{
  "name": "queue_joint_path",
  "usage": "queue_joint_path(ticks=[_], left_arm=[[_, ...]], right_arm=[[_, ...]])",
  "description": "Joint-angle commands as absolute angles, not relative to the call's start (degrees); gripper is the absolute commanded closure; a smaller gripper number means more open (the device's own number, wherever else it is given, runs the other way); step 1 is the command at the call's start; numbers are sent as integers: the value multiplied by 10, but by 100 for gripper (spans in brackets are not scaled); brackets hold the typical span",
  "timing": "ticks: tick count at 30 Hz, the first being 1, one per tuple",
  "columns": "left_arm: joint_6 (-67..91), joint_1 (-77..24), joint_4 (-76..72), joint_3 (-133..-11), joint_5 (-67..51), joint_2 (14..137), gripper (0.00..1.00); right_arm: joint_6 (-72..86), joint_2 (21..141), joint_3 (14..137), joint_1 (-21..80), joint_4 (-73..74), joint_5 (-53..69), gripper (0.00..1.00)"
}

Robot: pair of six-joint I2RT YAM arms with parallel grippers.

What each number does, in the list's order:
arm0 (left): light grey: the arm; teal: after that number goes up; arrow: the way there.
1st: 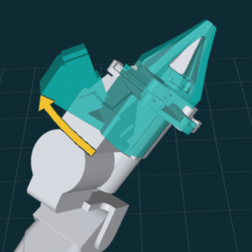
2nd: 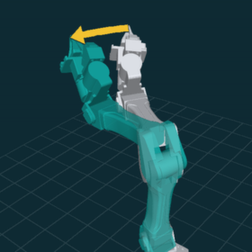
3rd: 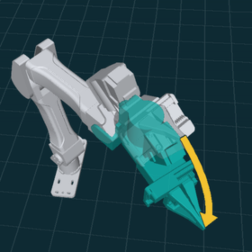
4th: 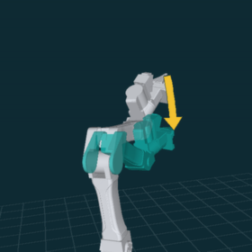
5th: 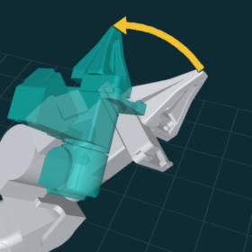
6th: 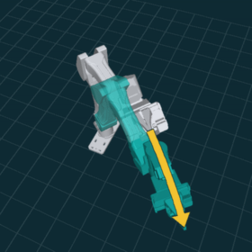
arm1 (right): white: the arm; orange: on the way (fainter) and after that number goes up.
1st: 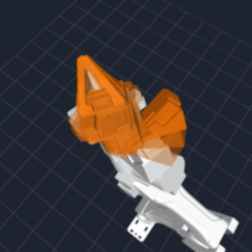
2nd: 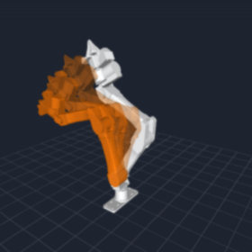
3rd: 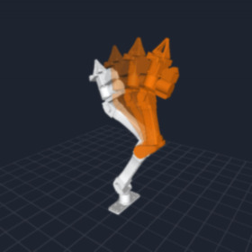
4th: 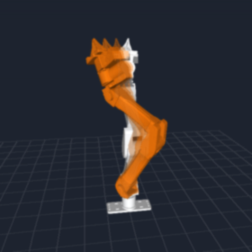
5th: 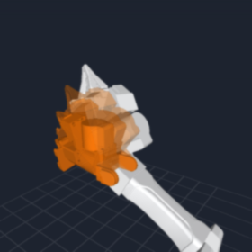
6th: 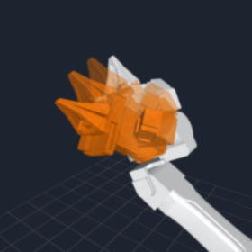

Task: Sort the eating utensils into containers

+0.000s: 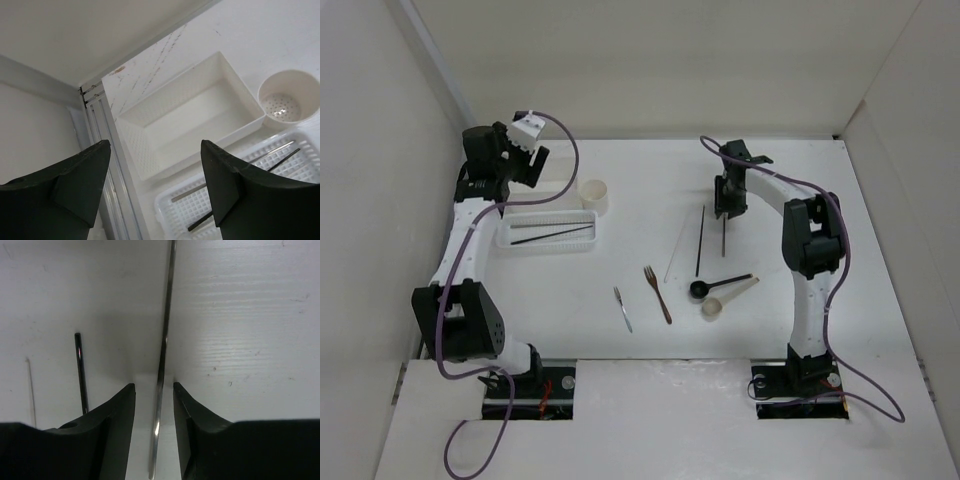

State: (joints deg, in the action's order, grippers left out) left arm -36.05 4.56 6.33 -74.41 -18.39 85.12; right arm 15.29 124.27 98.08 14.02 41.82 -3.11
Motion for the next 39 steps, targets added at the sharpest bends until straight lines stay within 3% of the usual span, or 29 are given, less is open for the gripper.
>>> queue_joint_path(ticks=[1,6,8,11,12,17,22,30,34,36,37,39], left_arm=[[-268,43,36,-718,-177,807,30],[-263,38,31,-691,-171,781,30],[-263,38,25,-686,-164,780,30],[-263,38,13,-680,-158,775,30],[-263,38,13,-680,-158,775,29],[-258,38,16,-675,-179,770,27],[-267,22,65,-686,-298,770,24],[-273,-34,120,-709,-497,794,18],[-190,-40,77,-731,-604,819,15],[-133,-45,2,-737,-677,831,10],[-105,-45,-30,-737,-700,842,1],[-25,-60,-125,-731,-737,852,1]], right_arm=[[144,1238,1003,142,447,-61,58],[155,1271,1003,149,483,-67,61],[155,1265,991,155,476,-67,67],[155,1273,998,155,487,-67,89],[155,1273,1006,155,487,-67,100],[155,1228,960,155,433,-67,100],[142,1106,881,148,320,-81,100],[142,976,857,148,240,-57,100],[177,924,852,189,137,21,100],[189,919,866,229,79,47,100],[194,918,879,242,66,54,100],[194,932,913,280,26,74,100]])
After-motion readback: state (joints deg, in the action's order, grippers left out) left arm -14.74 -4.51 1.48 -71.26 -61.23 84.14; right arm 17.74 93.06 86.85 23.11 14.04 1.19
